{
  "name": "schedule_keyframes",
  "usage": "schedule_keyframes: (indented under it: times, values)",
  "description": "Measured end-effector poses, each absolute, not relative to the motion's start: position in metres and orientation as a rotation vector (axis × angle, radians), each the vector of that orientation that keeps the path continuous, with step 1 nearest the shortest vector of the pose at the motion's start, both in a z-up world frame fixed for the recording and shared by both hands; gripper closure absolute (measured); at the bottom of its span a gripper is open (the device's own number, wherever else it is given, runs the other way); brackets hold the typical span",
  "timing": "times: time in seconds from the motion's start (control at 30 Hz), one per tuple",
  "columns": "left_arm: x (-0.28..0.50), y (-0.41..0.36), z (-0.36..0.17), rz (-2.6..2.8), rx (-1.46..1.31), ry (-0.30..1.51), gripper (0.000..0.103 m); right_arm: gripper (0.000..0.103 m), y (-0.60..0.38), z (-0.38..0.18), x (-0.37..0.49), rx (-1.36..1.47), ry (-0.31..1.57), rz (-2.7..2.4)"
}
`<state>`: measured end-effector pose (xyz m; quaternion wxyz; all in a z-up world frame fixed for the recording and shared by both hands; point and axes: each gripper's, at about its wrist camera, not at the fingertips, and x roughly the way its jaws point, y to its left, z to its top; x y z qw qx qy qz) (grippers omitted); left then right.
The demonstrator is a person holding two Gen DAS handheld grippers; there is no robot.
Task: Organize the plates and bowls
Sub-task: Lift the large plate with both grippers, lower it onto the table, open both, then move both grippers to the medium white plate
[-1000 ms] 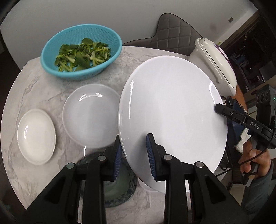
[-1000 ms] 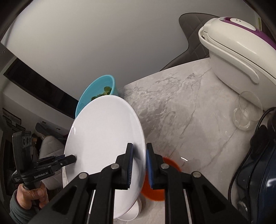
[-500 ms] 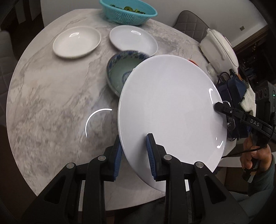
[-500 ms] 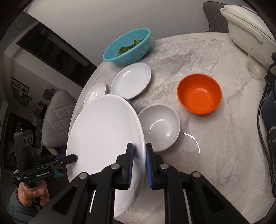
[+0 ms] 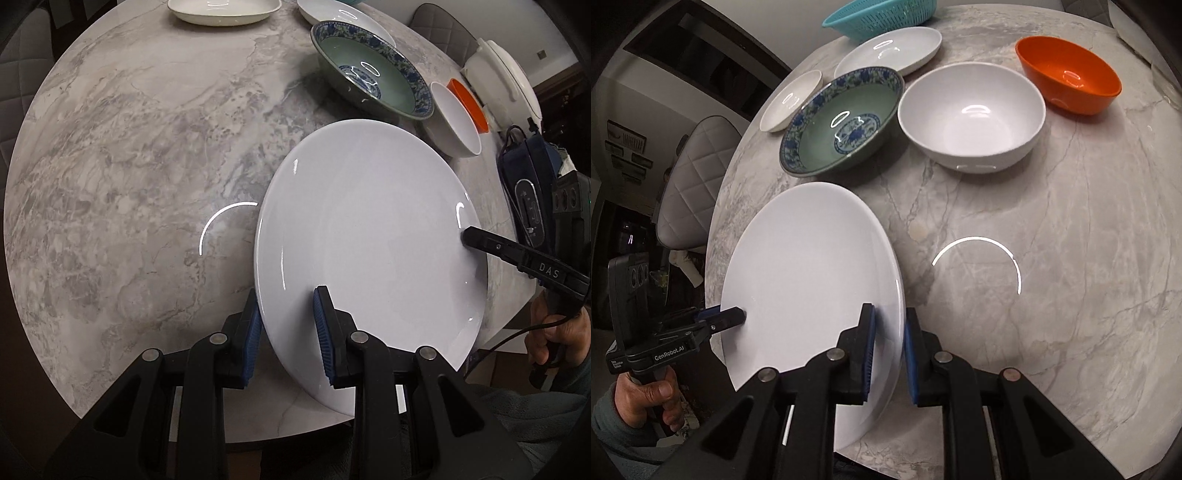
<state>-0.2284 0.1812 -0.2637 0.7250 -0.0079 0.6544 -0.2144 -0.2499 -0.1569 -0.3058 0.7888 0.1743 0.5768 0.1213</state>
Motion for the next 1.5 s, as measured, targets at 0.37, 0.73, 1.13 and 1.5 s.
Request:
schedule_keyframes:
  times: [0.37,0.73,1.13,1.5]
  values:
    - [-0.206,0.168,-0.293,-0.477,0.003,1.434,0.078,0.085,-0.153,-0.329,-0.241,0.331,1.248,0.231]
    - [-0.188,0.179,-0.272,-0.463,-0.100,1.329,0.029,0.077,-0.147,-0.330,-0.247,0.268,1.213,0.304]
    - [-0.087,0.169,-0.167,-0.487,-0.221,1.108,0.000,0.020,-0.224,-0.226,-0.217,0.404,0.975,0.338]
    - [0.084,0.078,-0.150,-0.460,-0.139,1.156,0.002,0.019,-0.298,-0.130,-0.067,0.540,0.784,0.429]
